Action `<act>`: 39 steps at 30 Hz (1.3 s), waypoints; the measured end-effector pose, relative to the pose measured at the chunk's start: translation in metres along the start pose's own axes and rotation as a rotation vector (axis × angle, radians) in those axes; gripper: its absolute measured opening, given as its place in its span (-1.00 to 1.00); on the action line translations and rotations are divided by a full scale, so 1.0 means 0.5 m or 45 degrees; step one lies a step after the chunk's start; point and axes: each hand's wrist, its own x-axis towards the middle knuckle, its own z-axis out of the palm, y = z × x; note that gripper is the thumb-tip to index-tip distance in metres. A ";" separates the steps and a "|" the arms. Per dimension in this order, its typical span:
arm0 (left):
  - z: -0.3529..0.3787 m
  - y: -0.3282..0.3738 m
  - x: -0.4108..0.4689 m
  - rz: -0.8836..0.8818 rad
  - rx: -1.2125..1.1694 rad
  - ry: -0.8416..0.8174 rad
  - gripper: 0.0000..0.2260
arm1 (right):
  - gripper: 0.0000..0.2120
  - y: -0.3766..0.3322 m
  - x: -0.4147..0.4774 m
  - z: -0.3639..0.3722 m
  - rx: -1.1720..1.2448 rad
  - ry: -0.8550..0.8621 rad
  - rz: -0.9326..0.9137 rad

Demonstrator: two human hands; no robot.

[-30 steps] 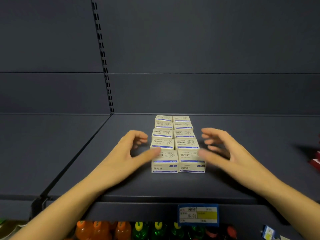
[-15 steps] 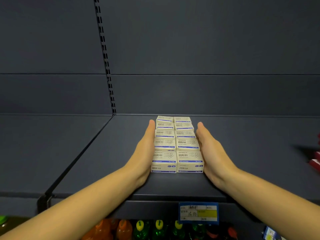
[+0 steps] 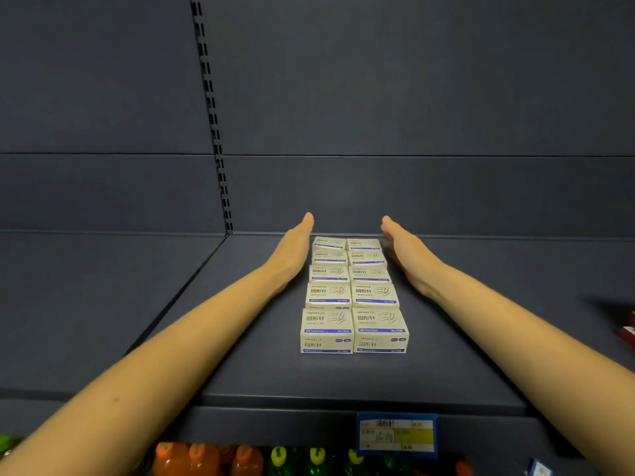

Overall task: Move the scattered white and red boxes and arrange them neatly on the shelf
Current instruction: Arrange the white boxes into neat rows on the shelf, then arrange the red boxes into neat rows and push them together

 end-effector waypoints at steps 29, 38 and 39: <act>-0.009 0.044 -0.050 0.666 0.436 0.102 -0.81 | -0.75 -0.014 -0.111 -0.081 -0.988 0.102 -0.466; 0.078 0.169 -0.149 0.949 0.688 -0.110 -0.87 | -0.74 -0.093 -0.251 -0.235 -1.346 0.000 -0.533; 0.095 0.180 -0.158 0.958 0.697 -0.133 -0.86 | -0.74 -0.095 -0.261 -0.257 -1.352 -0.013 -0.533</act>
